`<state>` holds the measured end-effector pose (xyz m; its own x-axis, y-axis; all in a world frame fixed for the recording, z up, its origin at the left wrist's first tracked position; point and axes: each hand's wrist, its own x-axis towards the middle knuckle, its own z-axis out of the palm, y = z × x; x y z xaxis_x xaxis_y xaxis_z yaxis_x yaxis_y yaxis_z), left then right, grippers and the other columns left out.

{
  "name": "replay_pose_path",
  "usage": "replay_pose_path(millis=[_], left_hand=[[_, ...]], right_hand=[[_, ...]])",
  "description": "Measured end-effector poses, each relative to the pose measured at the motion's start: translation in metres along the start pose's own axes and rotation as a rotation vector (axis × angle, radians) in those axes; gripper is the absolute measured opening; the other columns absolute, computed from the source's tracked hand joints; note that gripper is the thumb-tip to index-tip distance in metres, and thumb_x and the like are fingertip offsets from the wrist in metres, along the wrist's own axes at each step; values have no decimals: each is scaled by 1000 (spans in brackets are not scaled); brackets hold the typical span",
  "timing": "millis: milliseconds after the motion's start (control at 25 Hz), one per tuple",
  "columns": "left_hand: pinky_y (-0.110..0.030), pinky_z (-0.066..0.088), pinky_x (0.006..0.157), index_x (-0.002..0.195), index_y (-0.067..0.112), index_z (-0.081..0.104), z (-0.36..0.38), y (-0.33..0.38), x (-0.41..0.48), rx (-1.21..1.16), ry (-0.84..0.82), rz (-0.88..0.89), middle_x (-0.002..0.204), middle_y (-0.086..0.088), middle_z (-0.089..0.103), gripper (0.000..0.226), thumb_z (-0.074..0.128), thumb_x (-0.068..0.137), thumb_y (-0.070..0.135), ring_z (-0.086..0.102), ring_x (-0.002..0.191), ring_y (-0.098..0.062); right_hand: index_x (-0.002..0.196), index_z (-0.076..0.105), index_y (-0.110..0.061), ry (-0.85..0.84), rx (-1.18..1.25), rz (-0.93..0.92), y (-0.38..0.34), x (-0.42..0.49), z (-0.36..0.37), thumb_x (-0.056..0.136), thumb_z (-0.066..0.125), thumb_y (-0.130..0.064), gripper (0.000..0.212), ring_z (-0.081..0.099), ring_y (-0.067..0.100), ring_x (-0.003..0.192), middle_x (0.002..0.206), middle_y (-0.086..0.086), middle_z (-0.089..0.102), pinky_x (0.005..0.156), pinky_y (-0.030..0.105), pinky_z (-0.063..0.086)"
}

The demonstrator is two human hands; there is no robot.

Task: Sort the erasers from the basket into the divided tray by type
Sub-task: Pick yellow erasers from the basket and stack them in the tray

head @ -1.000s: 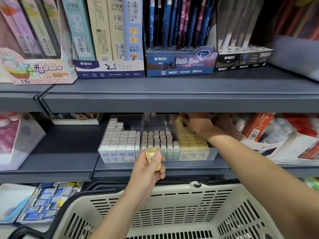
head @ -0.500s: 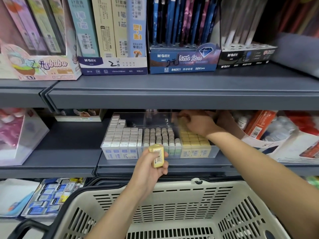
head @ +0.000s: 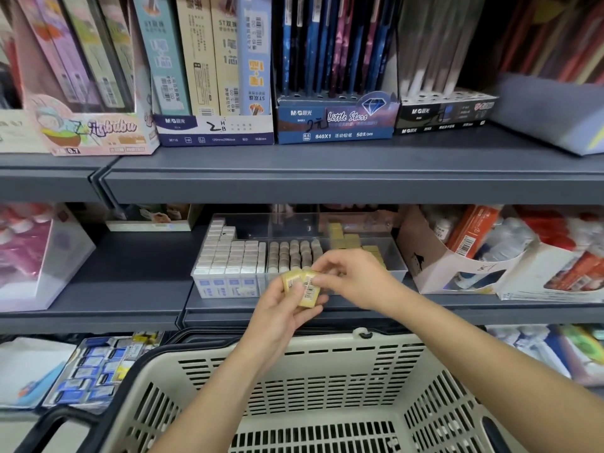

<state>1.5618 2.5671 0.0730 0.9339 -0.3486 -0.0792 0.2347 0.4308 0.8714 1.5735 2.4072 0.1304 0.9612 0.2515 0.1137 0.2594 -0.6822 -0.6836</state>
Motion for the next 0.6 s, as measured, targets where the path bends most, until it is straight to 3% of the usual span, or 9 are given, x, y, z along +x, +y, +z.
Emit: replay_pose_path(millis=[80, 160, 240, 360, 480, 600], left_hand=[[-27, 55, 76, 114, 16, 56, 0, -1, 0, 27, 0, 2, 109, -2, 70, 32, 51, 84, 27, 66, 102, -22], [-27, 55, 75, 110, 20, 60, 0, -1, 1, 77, 10, 5, 110, 6, 67, 31, 53, 82, 28, 66, 98, -15], [-25, 54, 75, 109, 20, 62, 0, -2, 2, 140, -5, -6, 108, 3, 64, 25, 54, 85, 22, 67, 92, -12], [-23, 54, 75, 105, 16, 64, 0, -4, 4, 181, -31, -22, 102, 3, 68, 21, 53, 90, 6, 69, 93, -16], [-23, 55, 75, 103, 14, 65, -1, -6, 5, 177, -33, -24, 96, 4, 73, 20, 57, 87, 4, 69, 94, -21], [-23, 55, 75, 102, 11, 65, -2, -7, 5, 157, -35, -25, 95, 4, 73, 24, 64, 78, 13, 69, 94, -23]], right_hand=[[90, 66, -17, -32, 253, 149, 5, 3, -17, 83, 68, -18, 7, 64, 5, 70, 81, -7, 68, 65, 20, 52], [97, 65, -11, 107, 339, 242, 18, 15, -39, 82, 68, -15, 16, 64, 11, 72, 90, -1, 69, 63, 16, 50], [109, 63, -12, 287, 65, 271, 34, 31, -61, 85, 65, -21, 26, 60, 15, 90, 104, 1, 64, 74, 13, 43], [122, 53, -11, 314, -388, 252, 58, 52, -74, 92, 55, -32, 37, 52, 29, 115, 124, 10, 58, 94, 30, 37], [112, 58, -15, 289, -528, 199, 73, 65, -69, 94, 49, -37, 30, 55, 28, 108, 114, 9, 62, 91, 32, 40], [106, 62, -16, 79, -485, 231, 80, 80, -55, 94, 48, -21, 19, 56, 24, 106, 117, 6, 62, 89, 26, 38]])
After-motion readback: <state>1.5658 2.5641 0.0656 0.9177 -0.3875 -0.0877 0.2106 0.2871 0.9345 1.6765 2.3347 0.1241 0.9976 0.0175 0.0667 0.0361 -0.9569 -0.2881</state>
